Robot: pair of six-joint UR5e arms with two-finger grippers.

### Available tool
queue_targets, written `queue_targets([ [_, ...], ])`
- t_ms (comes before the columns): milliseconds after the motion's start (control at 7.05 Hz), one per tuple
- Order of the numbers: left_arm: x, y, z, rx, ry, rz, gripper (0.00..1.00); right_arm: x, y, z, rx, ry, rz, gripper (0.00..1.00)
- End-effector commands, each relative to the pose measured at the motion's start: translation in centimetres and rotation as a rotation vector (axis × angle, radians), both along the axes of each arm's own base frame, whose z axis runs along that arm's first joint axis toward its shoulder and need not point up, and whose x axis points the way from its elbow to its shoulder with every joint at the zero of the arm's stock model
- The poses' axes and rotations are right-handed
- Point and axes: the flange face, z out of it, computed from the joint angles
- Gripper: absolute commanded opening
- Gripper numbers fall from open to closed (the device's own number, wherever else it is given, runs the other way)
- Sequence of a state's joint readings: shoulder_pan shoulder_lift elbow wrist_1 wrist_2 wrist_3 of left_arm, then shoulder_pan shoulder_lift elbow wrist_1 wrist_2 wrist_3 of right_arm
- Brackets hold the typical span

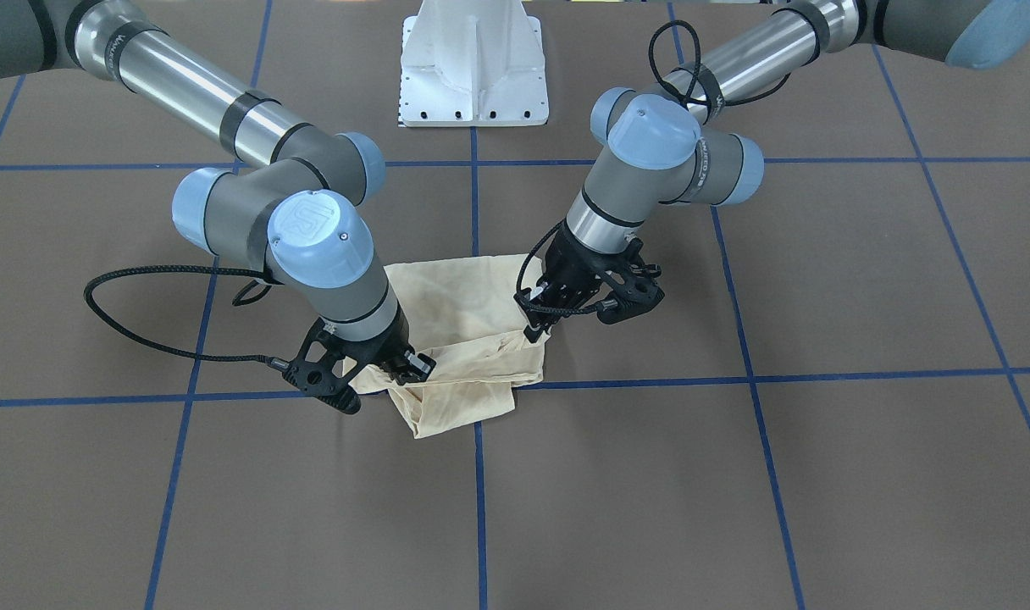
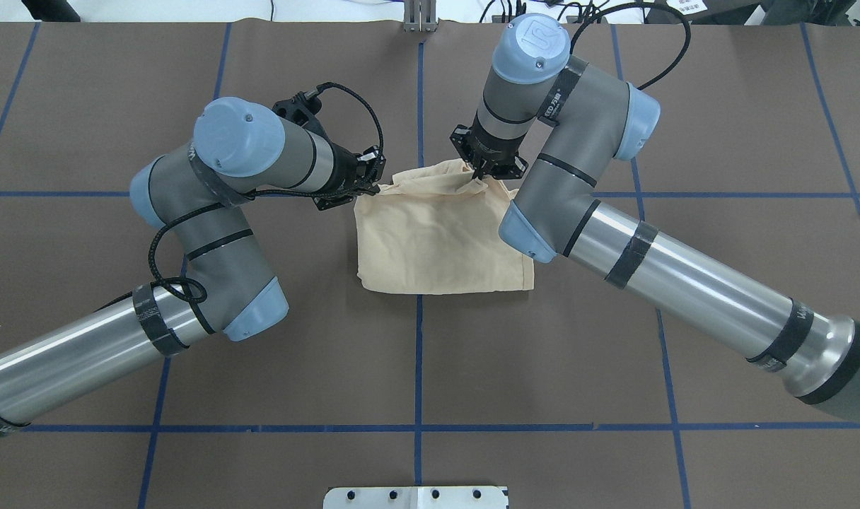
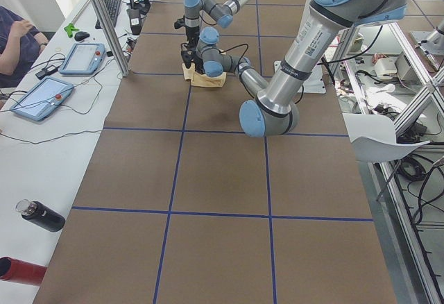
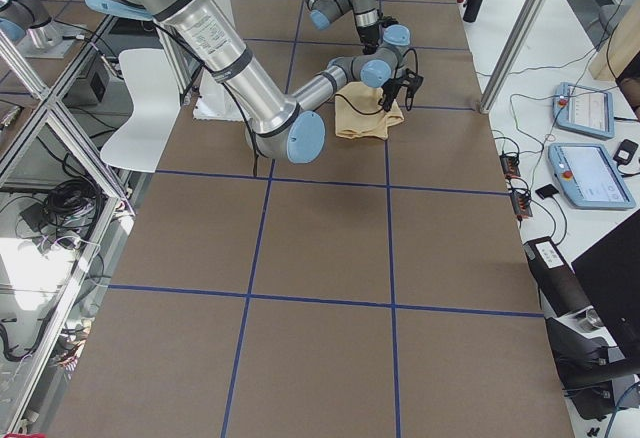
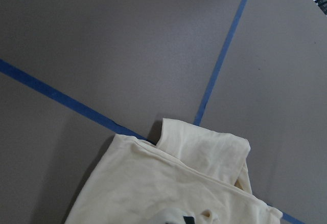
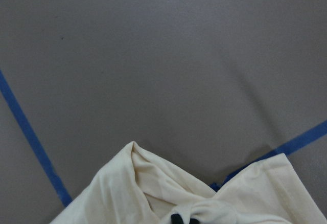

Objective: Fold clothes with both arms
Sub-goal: 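Lift the hem with both grippers and fold it toward the collar, then lay the hem down near the collar and open both grippers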

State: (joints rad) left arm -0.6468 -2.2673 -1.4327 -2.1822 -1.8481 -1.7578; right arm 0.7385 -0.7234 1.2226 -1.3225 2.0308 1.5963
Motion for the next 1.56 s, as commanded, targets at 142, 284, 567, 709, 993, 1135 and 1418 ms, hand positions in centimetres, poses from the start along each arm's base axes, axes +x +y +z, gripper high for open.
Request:
queue_targets([
  [142, 1.0, -1.2, 0.3, 0.019, 0.015, -0.007, 0.29, -0.5, -0.7, -0.2, 0.007, 0.001, 0.007, 0.0],
  [284, 0.4, -1.7, 0.4, 0.017, 0.015, -0.022, 0.57, -0.5, -0.6, -0.5, 0.011, -0.006, 0.007, 0.1],
  [567, -1.5, -3.4, 0.3, 0.02, 0.009, -0.043, 0.99, 0.9, -1.6, -0.8, 0.048, -0.034, -0.004, 1.0],
  [709, -2.5, -4.1, 0.6, 0.019, 0.006, -0.028, 0.99, 1.2, -1.1, -2.0, 0.077, -0.062, -0.05, 1.0],
  [993, -6.4, -3.8, 2.9, 0.054, -0.015, 0.023, 0.99, 0.7, 1.5, -4.2, 0.108, -0.104, -0.091, 1.0],
  [1135, -8.1, -3.5, 3.6, 0.083, -0.031, 0.025, 0.99, -3.0, 4.9, -3.6, 0.126, -0.086, -0.141, 1.0],
  [1418, -8.9, -4.1, 4.1, 0.066, -0.043, 0.024, 0.99, -6.0, 6.5, -2.1, 0.311, 0.001, -0.246, 1.0],
])
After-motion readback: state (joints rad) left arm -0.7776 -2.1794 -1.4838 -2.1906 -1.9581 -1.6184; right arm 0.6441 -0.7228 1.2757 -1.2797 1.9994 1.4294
